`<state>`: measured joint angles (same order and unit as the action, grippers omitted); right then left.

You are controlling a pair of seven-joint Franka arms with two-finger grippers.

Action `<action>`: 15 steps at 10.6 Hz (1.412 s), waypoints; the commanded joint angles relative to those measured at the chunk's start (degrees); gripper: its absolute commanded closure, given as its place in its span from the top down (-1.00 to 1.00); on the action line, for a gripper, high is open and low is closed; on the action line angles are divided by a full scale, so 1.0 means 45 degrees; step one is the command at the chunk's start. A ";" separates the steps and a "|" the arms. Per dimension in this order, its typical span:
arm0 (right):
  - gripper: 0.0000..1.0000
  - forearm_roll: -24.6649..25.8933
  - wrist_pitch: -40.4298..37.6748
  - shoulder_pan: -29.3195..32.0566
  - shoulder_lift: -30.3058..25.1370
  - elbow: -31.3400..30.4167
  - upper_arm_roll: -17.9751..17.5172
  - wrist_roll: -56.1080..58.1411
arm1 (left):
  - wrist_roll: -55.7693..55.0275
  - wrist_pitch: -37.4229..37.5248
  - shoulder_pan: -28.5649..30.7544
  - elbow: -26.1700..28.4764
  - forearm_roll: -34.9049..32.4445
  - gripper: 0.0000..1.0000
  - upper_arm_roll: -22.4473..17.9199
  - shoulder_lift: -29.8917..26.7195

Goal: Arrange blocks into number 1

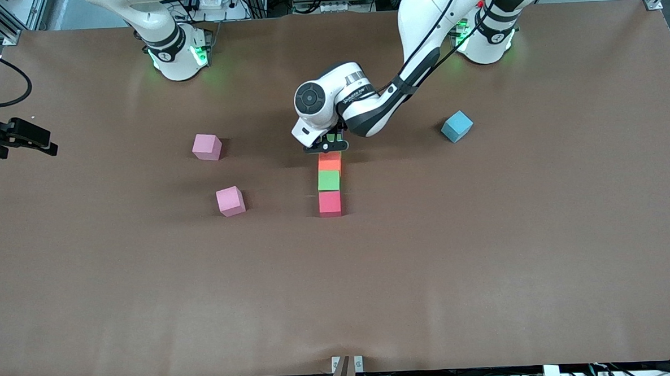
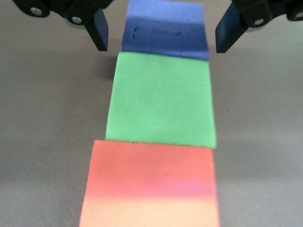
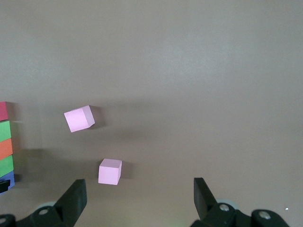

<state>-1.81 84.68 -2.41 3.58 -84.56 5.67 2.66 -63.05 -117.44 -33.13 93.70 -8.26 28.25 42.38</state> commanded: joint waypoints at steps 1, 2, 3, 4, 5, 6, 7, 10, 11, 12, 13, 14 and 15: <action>1.00 0.0226 -0.0223 0.0224 0.0162 0.0354 -0.0186 0.0094 | -0.0519 0.1346 -0.0157 0.0096 -0.0314 1.00 -0.0066 -0.1424; 1.00 0.0226 -0.0223 0.0224 0.0162 0.0373 -0.0186 0.0094 | -0.0713 0.1641 -0.0060 0.0077 -0.0333 1.00 -0.0085 -0.1854; 1.00 0.0226 -0.0223 0.0243 0.0162 0.0354 -0.0186 0.0094 | -0.0792 0.1760 0.0192 0.0058 -0.0314 1.00 -0.0144 -0.2477; 1.00 0.0207 -0.0223 0.0243 0.0162 0.0373 -0.0186 0.0094 | -0.0773 0.1857 0.0833 0.0077 -0.0314 1.00 -0.0183 -0.3102; 1.00 0.0207 -0.0223 0.0224 0.0162 0.0374 -0.0186 0.0094 | -0.0715 0.1878 0.1729 0.0038 -0.0333 1.00 -0.0183 -0.3591; 1.00 0.0207 -0.0223 0.0224 0.0162 0.0374 -0.0186 0.0074 | -0.0579 0.1878 0.2647 0.0038 -0.0333 1.00 -0.0203 -0.4196; 1.00 0.0207 -0.0223 0.0185 0.0162 0.0374 -0.0186 0.0016 | -0.0327 0.1878 0.3506 0.0038 -0.0391 1.00 -0.0203 -0.4685; 1.00 0.0226 -0.0223 0.0126 0.0162 0.0374 -0.0186 -0.0024 | 0.0882 0.1878 0.5502 -0.0196 -0.1055 1.00 -0.0183 -0.5197; 1.00 0.0226 -0.0223 0.0107 0.0162 0.0374 -0.0186 -0.0024 | 0.1564 0.1878 0.6068 -0.0313 -0.1056 1.00 -0.0203 -0.5237; 1.00 0.0226 -0.0223 0.0126 0.0162 0.0374 -0.0186 -0.0043 | 0.2383 0.1878 0.6673 -0.0584 -0.1075 1.00 -0.0184 -0.5237; 1.00 0.0188 -0.0223 0.0223 0.0162 0.0374 -0.0205 -0.0043 | 0.3087 0.1897 0.7085 -0.0626 -0.1056 1.00 -0.0183 -0.5430; 1.00 0.0187 -0.0223 0.0263 0.0162 0.0374 -0.0205 -0.0024 | 0.3713 0.2130 0.7437 -0.0568 -0.1036 1.00 -0.0164 -0.5703; 1.00 0.0168 -0.0223 0.0263 0.0162 0.0374 -0.0225 -0.0024 | 0.4318 0.2596 0.7712 -0.0606 -0.1017 1.00 -0.0164 -0.5822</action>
<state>-1.80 84.66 -2.29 3.68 -84.37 5.56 2.65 -46.78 -108.63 -0.14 90.57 -11.81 26.73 18.45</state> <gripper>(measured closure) 0.000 0.000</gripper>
